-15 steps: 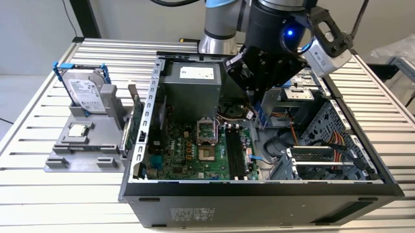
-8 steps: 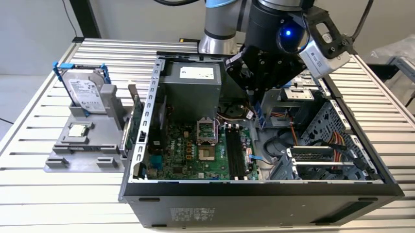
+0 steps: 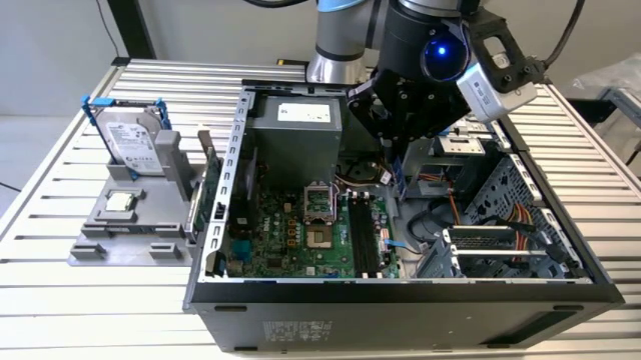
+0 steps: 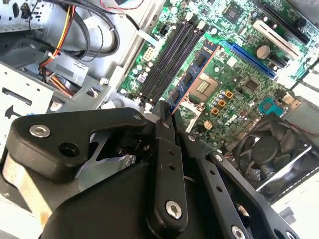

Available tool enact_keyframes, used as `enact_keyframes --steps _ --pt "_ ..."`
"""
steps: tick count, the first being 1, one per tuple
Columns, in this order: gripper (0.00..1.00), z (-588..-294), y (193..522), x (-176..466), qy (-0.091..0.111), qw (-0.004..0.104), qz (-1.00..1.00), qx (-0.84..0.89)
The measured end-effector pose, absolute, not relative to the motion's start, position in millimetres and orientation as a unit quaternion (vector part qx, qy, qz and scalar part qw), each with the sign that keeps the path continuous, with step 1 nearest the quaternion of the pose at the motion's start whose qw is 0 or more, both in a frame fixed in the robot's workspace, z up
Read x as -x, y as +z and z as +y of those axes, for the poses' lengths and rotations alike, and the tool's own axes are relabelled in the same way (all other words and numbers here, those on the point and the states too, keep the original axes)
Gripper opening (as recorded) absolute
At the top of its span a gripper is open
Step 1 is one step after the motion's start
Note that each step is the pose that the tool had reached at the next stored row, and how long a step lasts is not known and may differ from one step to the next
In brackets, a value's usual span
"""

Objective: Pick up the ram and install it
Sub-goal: 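Insert the ram into the slot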

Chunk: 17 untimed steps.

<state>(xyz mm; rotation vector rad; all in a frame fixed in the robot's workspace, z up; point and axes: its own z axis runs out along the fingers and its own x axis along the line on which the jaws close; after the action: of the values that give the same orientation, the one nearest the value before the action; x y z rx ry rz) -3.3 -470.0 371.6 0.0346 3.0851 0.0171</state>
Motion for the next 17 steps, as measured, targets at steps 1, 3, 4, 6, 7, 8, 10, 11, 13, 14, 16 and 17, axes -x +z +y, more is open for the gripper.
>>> enact_keyframes --steps 1,3,4,6,7,8,10,11,13,14,16,17 --pt "0.00 -470.0 371.6 3.3 0.005 0.028 0.999 -0.015" --pt "0.00 -470.0 371.5 3.3 0.005 0.028 0.999 -0.019" --pt "0.00 -470.0 371.5 3.3 0.005 0.028 0.999 -0.021" --pt "0.00 -470.0 371.6 3.3 0.005 0.028 0.999 -0.024" --pt "0.00 -470.0 371.5 3.3 0.005 0.028 0.999 -0.025" --pt "0.00 -470.0 371.6 3.3 0.005 0.028 0.999 -0.025" --pt "0.00 -470.0 371.6 3.3 0.005 0.028 0.999 -0.025" --pt "0.00 -470.0 371.5 3.2 0.005 0.028 0.999 -0.025" --pt "0.00 -469.9 371.5 2.7 0.005 0.028 0.999 -0.025" --pt "0.00 -469.9 371.4 2.4 0.006 0.028 0.999 -0.025" --pt "0.00 -469.9 371.3 1.5 0.006 0.028 0.999 -0.025" --pt "0.00 -470.0 371.0 0.8 0.006 0.028 0.999 -0.025"
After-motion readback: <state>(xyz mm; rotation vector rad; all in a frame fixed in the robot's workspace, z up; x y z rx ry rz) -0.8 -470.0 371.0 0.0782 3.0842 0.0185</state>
